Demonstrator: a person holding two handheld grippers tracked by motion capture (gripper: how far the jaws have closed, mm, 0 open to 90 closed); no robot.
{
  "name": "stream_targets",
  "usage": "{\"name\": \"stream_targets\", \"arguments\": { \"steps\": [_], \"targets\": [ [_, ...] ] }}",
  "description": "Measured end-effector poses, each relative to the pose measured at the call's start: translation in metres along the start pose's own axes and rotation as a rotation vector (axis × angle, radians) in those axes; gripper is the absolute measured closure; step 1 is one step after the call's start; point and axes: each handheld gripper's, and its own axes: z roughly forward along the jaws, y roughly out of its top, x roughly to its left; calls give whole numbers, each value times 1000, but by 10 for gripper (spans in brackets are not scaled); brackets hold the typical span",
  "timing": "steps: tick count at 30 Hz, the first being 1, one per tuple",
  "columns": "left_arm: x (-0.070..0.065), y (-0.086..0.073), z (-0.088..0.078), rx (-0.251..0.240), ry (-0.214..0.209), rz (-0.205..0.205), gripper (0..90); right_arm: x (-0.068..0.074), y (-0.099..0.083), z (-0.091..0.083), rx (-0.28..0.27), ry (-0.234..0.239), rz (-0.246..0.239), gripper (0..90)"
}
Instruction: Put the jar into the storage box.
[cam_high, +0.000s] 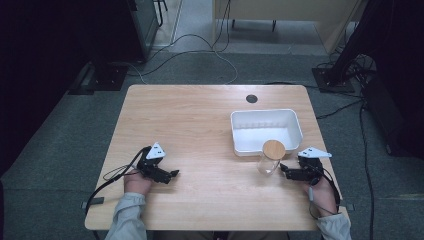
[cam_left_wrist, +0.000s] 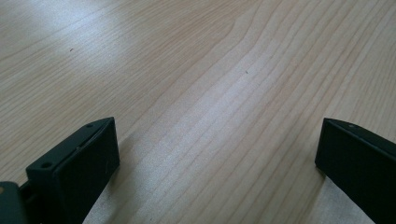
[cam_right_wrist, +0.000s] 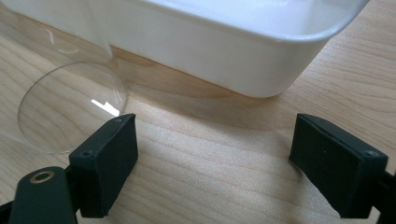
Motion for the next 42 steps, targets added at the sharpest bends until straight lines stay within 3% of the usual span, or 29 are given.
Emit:
{"name": "stream_targets", "arguments": {
  "steps": [15, 20, 21, 30, 42],
  "targets": [
    [1, 0, 0, 3, -3, 4, 0, 3, 3, 4, 4, -26, 26, 119],
    [2, 1, 0, 3, -3, 4, 0, -1, 4, 1, -2, 15, 48, 136],
    [2, 1, 0, 3, -3, 4, 0, 0, 5, -1, 1, 41, 46, 136],
    [2, 1, 0, 3, -3, 4, 0, 9, 7, -4, 24, 40, -7, 139],
    [2, 1, 0, 3, -3, 4, 0, 14, 13, -22, -10, 74, -30, 157]
  ]
}}
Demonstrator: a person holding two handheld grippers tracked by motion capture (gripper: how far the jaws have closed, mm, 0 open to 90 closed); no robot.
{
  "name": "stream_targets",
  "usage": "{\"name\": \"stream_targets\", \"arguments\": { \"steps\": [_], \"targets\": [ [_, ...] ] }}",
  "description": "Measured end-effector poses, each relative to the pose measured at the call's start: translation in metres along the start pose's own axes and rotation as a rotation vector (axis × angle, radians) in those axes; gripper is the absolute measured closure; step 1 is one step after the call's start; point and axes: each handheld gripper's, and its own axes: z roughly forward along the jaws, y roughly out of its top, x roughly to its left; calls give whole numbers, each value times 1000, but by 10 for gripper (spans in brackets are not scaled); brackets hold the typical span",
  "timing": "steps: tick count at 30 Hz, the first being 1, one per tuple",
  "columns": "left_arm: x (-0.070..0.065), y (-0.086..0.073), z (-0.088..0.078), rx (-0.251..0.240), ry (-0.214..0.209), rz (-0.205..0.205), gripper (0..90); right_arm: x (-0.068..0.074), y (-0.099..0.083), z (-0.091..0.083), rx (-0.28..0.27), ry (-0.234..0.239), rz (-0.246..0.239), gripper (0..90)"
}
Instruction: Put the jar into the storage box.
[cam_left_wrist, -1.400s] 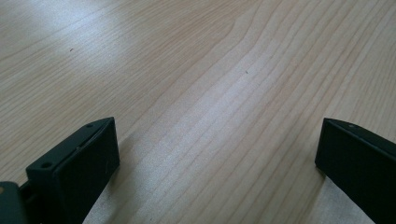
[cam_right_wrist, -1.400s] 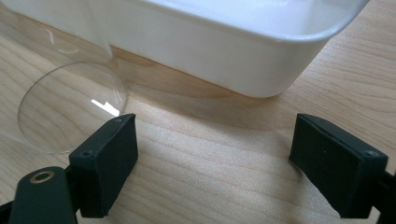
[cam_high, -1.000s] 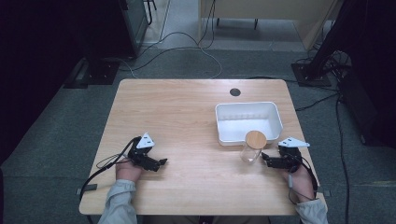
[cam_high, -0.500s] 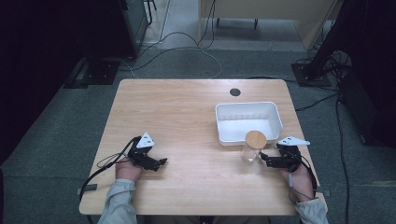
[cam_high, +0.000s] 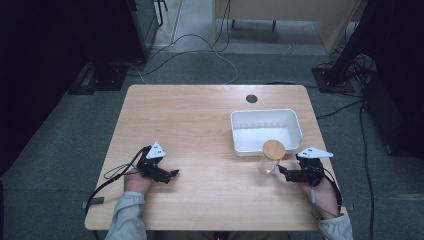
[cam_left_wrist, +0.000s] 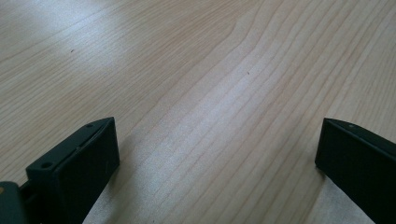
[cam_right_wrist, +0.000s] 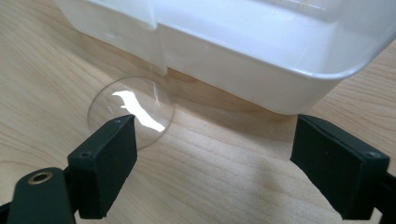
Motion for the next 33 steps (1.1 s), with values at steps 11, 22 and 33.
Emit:
{"name": "stream_targets", "arguments": {
  "steps": [11, 22, 33],
  "targets": [
    [0, 0, 0, 0, 0, 0, 0, 9, 6, -11, -2, 47, -37, 156],
    [0, 0, 0, 0, 0, 0, 0, 22, 11, -9, -55, 94, -75, 156],
    [0, 0, 0, 0, -1, 1, 0, 38, 10, 8, -98, 83, -91, 157]
  ]
}}
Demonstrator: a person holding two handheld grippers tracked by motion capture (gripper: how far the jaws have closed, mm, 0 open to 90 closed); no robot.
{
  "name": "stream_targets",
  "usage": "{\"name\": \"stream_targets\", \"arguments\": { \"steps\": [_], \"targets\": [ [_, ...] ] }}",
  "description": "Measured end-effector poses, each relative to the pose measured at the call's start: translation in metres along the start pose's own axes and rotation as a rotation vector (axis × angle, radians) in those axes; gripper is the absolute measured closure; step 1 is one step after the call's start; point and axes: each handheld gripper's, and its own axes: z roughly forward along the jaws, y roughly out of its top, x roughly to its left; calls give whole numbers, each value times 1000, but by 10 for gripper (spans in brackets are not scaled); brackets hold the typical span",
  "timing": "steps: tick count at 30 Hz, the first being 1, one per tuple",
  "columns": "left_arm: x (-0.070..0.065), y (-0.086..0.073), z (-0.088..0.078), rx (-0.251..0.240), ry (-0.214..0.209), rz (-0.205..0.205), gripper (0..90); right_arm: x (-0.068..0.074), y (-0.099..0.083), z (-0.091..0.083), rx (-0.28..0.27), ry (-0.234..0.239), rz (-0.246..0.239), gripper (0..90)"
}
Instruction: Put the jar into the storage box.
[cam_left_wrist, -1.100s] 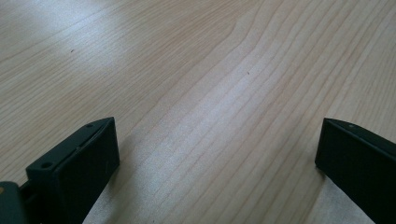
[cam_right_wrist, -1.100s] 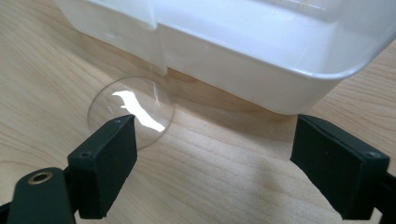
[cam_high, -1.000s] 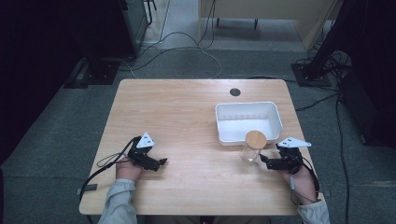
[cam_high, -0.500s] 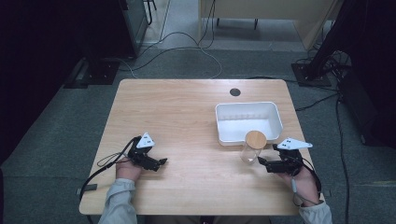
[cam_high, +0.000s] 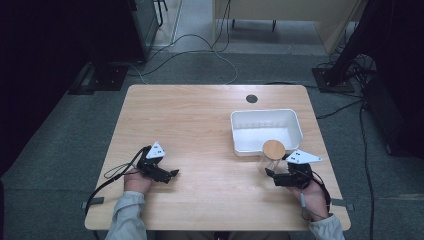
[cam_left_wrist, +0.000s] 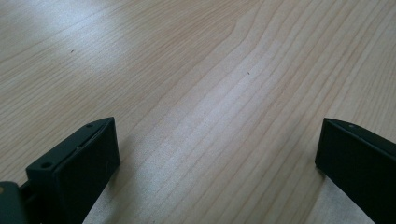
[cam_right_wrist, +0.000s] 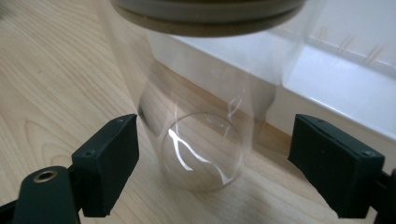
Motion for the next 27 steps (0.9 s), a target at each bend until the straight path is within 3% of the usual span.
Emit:
{"name": "stream_targets", "arguments": {
  "steps": [7, 10, 16, 18, 19, 21, 27],
  "targets": [
    [0, 0, 0, 0, 0, 0, 0, 3, 1, 7, -43, -3, 28, 158],
    [0, 0, 0, 1, 0, 0, 0, 2, -2, 11, -101, 3, 58, 165],
    [0, 0, 0, 0, 0, 0, 0, 3, -2, 15, -119, 3, 66, 174],
    [0, 0, 0, 0, 0, 0, 0, 4, -1, 16, -132, 8, 63, 174],
    [0, 0, 0, 0, 0, 0, 0, 4, -1, 16, -134, 5, 60, 230],
    [0, 0, 0, 1, 0, 0, 0, 6, 0, 16, -136, -2, 45, 251],
    [0, 0, 0, 0, 0, 1, 0, 9, 2, 14, -119, -23, 22, 260]
  ]
}}
